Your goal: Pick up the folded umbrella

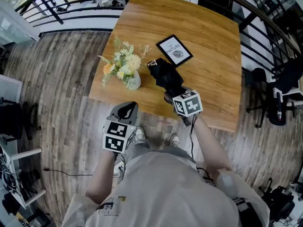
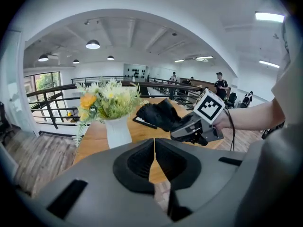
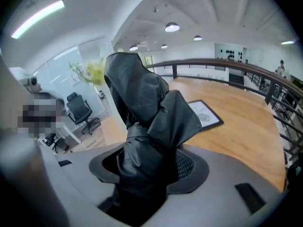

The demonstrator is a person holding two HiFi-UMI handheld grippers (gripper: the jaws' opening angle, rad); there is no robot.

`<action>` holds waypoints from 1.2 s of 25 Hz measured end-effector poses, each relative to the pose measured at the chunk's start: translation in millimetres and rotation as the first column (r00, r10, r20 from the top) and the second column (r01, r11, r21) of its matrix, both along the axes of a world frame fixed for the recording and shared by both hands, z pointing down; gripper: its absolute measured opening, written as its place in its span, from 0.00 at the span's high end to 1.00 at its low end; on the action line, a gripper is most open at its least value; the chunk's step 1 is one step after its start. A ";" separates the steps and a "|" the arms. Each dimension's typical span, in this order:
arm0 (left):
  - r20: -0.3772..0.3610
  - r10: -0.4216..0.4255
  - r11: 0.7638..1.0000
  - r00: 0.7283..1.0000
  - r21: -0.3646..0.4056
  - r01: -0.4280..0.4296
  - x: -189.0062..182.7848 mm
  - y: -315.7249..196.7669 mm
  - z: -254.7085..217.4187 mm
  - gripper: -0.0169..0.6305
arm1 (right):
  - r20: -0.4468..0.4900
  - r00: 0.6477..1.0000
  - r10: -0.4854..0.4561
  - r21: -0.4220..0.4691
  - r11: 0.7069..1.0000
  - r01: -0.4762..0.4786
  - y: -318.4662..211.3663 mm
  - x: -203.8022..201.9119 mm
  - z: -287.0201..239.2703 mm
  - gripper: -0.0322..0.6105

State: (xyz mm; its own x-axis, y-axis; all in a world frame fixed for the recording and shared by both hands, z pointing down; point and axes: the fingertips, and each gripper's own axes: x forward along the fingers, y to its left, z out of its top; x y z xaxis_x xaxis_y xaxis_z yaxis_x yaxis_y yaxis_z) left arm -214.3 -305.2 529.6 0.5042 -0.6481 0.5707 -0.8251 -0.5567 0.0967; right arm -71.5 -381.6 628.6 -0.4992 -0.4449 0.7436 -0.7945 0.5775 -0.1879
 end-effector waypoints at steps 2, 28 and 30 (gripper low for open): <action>-0.002 -0.007 0.999 1.000 0.047 0.007 -1.7 -5.3 -18.9 0.94 | 0.051 0.999 0.012 0.092 0.996 -0.017 -7.9 2.9 -47.7 0.54; -0.017 0.044 0.740 0.999 0.672 -0.021 39.0 -5.8 -306.5 0.94 | 0.338 0.940 -0.039 0.806 0.527 -0.268 89.3 80.6 -432.2 0.53; -0.026 0.040 0.757 0.999 0.653 -0.014 43.9 -3.8 -303.9 0.94 | 0.341 0.939 -0.034 0.811 0.515 -0.276 95.7 87.0 -434.7 0.53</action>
